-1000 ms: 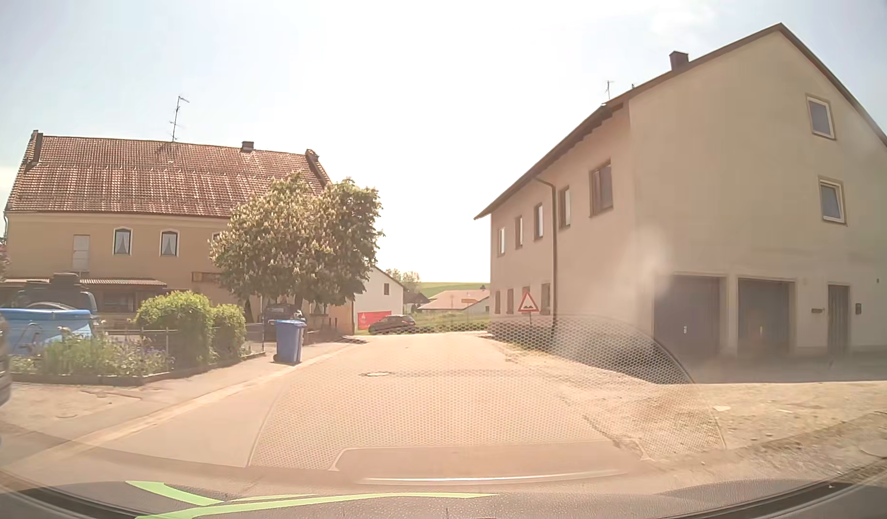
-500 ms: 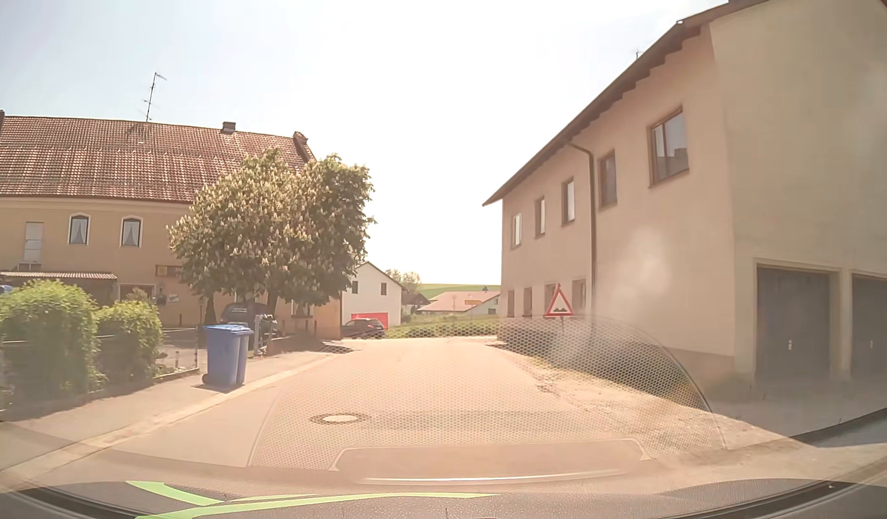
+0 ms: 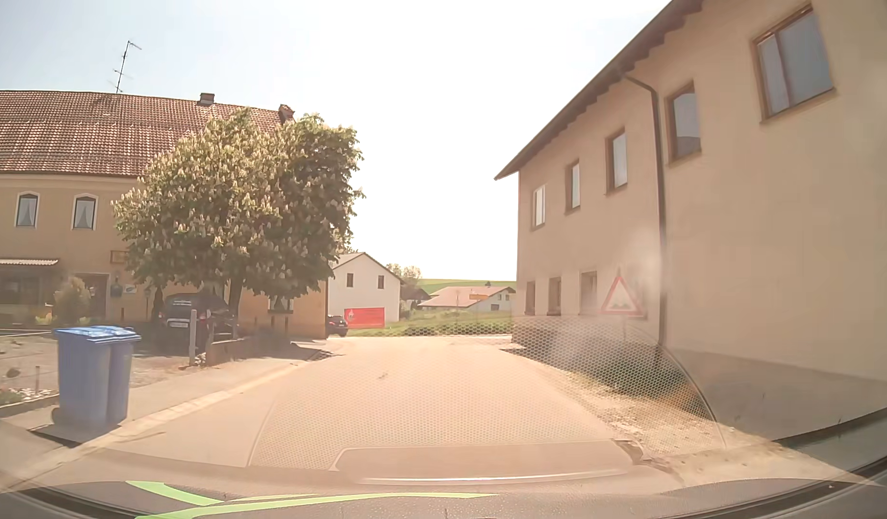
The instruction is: Follow the waypoints while adhering to traffic rules and regulations
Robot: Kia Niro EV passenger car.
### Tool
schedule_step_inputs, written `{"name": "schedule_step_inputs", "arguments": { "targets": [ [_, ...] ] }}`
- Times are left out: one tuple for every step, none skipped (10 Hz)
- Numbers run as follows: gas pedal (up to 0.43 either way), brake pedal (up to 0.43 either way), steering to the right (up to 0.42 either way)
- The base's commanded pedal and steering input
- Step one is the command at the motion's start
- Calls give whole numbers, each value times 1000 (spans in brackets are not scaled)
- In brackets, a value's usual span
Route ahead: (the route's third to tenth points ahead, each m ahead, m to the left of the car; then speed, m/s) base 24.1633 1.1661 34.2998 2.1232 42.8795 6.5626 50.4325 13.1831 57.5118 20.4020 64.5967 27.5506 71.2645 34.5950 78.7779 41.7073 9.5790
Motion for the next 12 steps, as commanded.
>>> {"name": "schedule_step_inputs", "arguments": {
  "targets": [
    [0, 0, 8],
    [0, 0, 10],
    [0, 0, 10],
    [0, 0, 9],
    [0, 0, 9],
    [0, 0, 6],
    [0, 0, 5],
    [0, 0, 4],
    [0, 0, 4],
    [0, 0, 4],
    [0, 0, 2],
    [0, 0, 1]
  ]
}}
